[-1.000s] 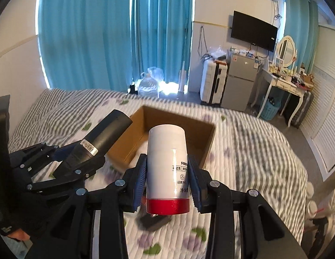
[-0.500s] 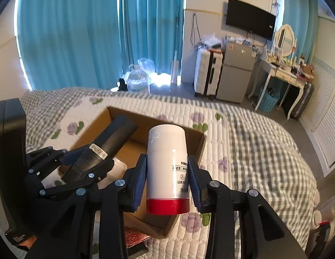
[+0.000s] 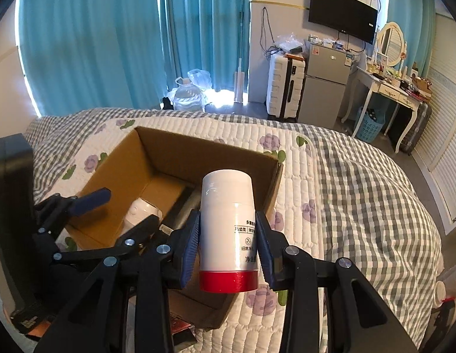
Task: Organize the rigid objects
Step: 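Carry both held items into the box and open both tools, then grasp the pale blue earbud case with the left tool while the right tool grasps the black charger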
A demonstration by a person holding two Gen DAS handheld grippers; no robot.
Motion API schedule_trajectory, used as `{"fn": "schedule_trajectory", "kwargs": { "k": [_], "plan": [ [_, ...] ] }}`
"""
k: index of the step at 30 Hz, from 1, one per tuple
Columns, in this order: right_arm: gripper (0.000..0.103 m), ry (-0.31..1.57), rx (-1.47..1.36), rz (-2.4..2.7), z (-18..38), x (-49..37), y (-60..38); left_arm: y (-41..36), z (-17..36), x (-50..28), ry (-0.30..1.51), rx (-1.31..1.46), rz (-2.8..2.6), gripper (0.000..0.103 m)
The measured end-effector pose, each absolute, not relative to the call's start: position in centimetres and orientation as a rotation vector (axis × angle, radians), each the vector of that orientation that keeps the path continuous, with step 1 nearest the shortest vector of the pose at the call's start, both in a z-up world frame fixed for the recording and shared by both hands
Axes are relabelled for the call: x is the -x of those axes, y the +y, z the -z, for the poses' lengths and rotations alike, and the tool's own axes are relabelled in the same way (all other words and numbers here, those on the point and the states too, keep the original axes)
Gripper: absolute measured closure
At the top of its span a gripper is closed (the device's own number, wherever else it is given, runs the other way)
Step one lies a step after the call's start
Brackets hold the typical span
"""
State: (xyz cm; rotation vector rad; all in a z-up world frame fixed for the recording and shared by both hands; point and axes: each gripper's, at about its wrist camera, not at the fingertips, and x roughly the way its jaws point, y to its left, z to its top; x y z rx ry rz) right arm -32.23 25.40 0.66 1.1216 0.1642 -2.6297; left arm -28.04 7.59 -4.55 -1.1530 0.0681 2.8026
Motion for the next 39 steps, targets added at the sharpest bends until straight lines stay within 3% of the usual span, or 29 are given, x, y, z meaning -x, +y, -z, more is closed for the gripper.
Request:
{"fn": "schedule_trajectory", "kwargs": {
  "k": [14,15,17,19,22,26,30,39],
  "plan": [
    [0.065,0.144,-1.260,2.595,3.7,35.3,22.3,2.7,3.0,25.6,0.042,1.131,-2.886,0.028],
    [0.062,0.147,-1.257,2.607,3.4,35.1,22.2,2.7,2.9,25.4,0.051,1.125,-2.890,0.028],
    [0.043,0.141,-1.218,2.634,2.3,34.4,22.4,2.6,2.4,24.7,0.066,1.116,-2.900,0.028],
    [0.037,0.144,-1.187,2.652,1.0,33.4,22.6,2.5,1.7,23.7,0.068,1.093,-2.902,0.028],
    [0.035,0.175,-1.137,2.678,-1.9,30.8,23.2,2.3,0.3,21.8,0.060,1.069,-2.910,0.028],
    [0.023,0.165,-1.076,2.701,-5.1,27.3,23.7,2.1,-1.5,18.8,0.061,1.028,-2.931,0.027],
    [0.019,0.171,-1.010,2.725,-7.5,22.9,23.9,1.5,-3.0,15.5,0.025,1.001,-2.949,0.023],
    [0.011,0.203,-0.993,2.729,-5.8,16.6,22.8,0.7,-2.8,11.1,-0.003,0.981,-2.981,0.023]
  ]
}}
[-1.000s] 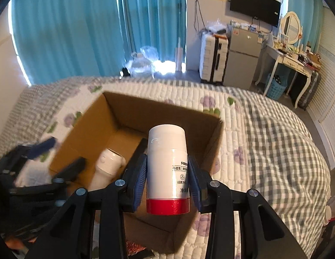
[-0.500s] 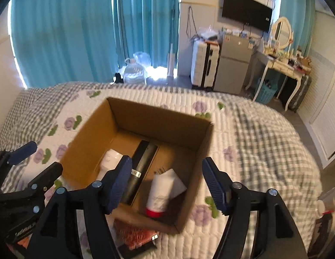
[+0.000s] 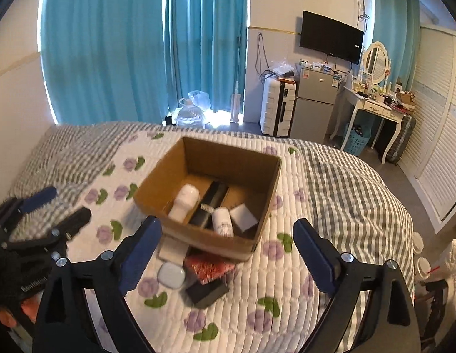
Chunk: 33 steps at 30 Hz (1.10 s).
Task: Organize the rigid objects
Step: 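Grasp the pale blue earbud case with the left tool while the right tool grasps the black charger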
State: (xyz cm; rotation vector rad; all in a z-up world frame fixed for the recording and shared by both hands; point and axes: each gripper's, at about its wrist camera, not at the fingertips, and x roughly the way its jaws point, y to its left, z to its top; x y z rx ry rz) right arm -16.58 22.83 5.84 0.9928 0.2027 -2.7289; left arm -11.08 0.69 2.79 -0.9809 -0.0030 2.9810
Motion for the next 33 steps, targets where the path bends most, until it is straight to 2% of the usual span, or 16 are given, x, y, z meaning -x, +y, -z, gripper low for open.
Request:
{"fn": "schedule_trajectory", "kwargs": {
  "k": [12,17,21,24,26,28,33],
  "plan": [
    [0.011,0.184,-1.302,2.648,7.8,18.5,22.1,0.1,8.5,12.6,0.031,1.228,-2.958,0.023],
    [0.011,0.121,-1.435,2.601,12.5,20.2,21.5,-0.4,11.5,12.8,0.049,1.312,-2.922,0.023],
    [0.013,0.153,-1.492,2.579,14.6,20.7,20.5,-0.8,12.6,13.0,0.048,1.361,-2.910,0.023],
    [0.018,0.212,-1.526,2.562,16.0,21.2,19.5,-0.9,12.8,13.1,0.037,1.384,-2.916,0.023],
    [0.026,0.247,-1.548,2.576,16.7,21.5,19.4,-0.7,12.8,12.9,0.040,1.389,-2.915,0.023],
    [0.028,0.224,-1.538,2.583,16.7,21.3,19.9,-0.5,12.7,12.8,0.059,1.385,-2.920,0.023],
    [0.048,0.170,-1.499,2.562,15.3,19.4,21.8,0.2,12.7,12.6,0.088,1.397,-2.897,0.023]
  ]
}}
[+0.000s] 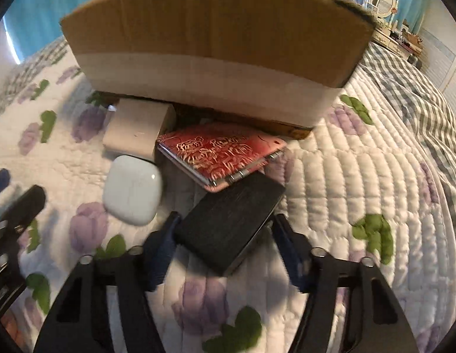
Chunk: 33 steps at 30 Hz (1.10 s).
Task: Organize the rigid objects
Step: 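Grasp the pale blue earbud case with the left tool while the right tool grasps the black charger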
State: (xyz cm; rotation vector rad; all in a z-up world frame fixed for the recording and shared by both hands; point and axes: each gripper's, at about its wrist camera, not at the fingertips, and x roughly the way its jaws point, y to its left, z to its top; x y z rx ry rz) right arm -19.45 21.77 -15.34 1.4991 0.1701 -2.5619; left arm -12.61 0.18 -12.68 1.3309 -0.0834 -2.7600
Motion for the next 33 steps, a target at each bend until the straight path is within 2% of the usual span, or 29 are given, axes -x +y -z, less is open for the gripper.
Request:
{"fn": "schedule_trajectory", "kwargs": {
  "k": [5,8,16,22,28,30,31,33],
  "plan": [
    [0.061,0.173,-1.472,2.559,14.3,17.9,23.4,2.0,13.1,12.5,-0.110,-1.402,2.790,0.023],
    [0.065,0.156,-1.440,2.598,13.2,16.9,25.0,3.2,13.3,12.7,-0.118,-1.443,2.810,0.023],
    [0.065,0.115,-1.362,2.658,10.6,16.6,27.1,5.1,13.9,15.0,-0.031,-1.492,2.839,0.023],
    [0.065,0.142,-1.264,2.715,9.6,17.5,26.4,6.5,15.4,16.7,-0.072,-1.526,2.841,0.023],
    [0.065,0.084,-1.302,2.704,10.5,18.7,27.2,7.5,17.5,18.0,-0.122,-1.563,2.806,0.026],
    [0.065,0.081,-1.300,2.703,10.5,18.7,27.2,7.7,17.5,17.8,-0.137,-1.549,2.813,0.031],
    [0.065,0.080,-1.299,2.703,10.5,18.7,27.2,7.7,17.3,17.6,-0.136,-1.547,2.822,0.049],
    [0.065,0.077,-1.296,2.701,10.3,18.6,27.1,7.7,17.1,17.4,-0.140,-1.550,2.826,0.052]
  ]
}}
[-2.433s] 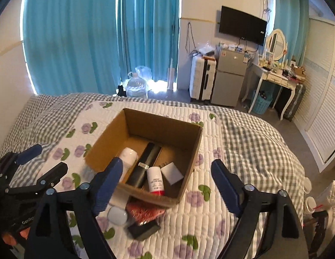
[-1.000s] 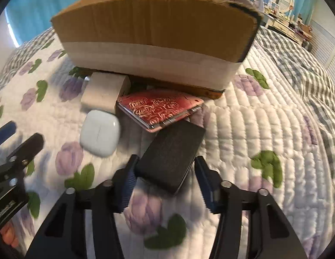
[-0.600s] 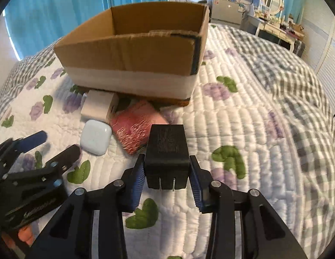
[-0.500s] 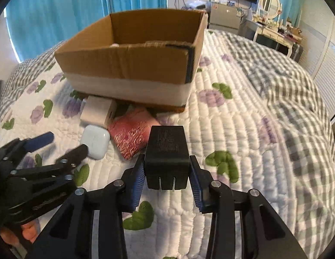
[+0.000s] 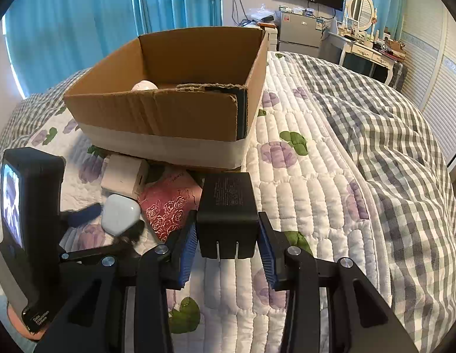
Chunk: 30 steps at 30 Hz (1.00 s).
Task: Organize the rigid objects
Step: 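Lower both held items into the box and open both tools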
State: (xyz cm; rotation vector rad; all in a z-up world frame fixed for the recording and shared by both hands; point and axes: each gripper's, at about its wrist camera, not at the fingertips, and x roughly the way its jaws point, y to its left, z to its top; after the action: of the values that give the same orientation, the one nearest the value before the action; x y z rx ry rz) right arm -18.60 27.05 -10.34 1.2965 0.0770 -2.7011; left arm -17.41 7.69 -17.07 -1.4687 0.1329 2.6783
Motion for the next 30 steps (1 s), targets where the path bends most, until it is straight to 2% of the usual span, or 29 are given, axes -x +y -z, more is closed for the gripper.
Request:
{"fn": "schedule_trajectory", "kwargs": {
  "k": [6,13,21,30],
  "plan": [
    [0.065,0.079,-1.268,2.701,9.5,17.4,26.6,7.4,15.2,15.6,0.107,1.434,-2.677,0.053],
    [0.065,0.114,-1.163,2.743,5.7,15.5,26.4,6.5,8.6,12.4,0.068,1.261,-2.728,0.053],
    [0.065,0.138,-0.997,2.791,-1.5,12.7,26.0,4.6,0.8,12.2,-0.024,1.078,-2.754,0.053],
    [0.065,0.162,-0.787,2.804,-9.7,12.9,25.4,5.0,-7.0,13.4,0.062,0.961,-2.764,0.053]
  ]
}}
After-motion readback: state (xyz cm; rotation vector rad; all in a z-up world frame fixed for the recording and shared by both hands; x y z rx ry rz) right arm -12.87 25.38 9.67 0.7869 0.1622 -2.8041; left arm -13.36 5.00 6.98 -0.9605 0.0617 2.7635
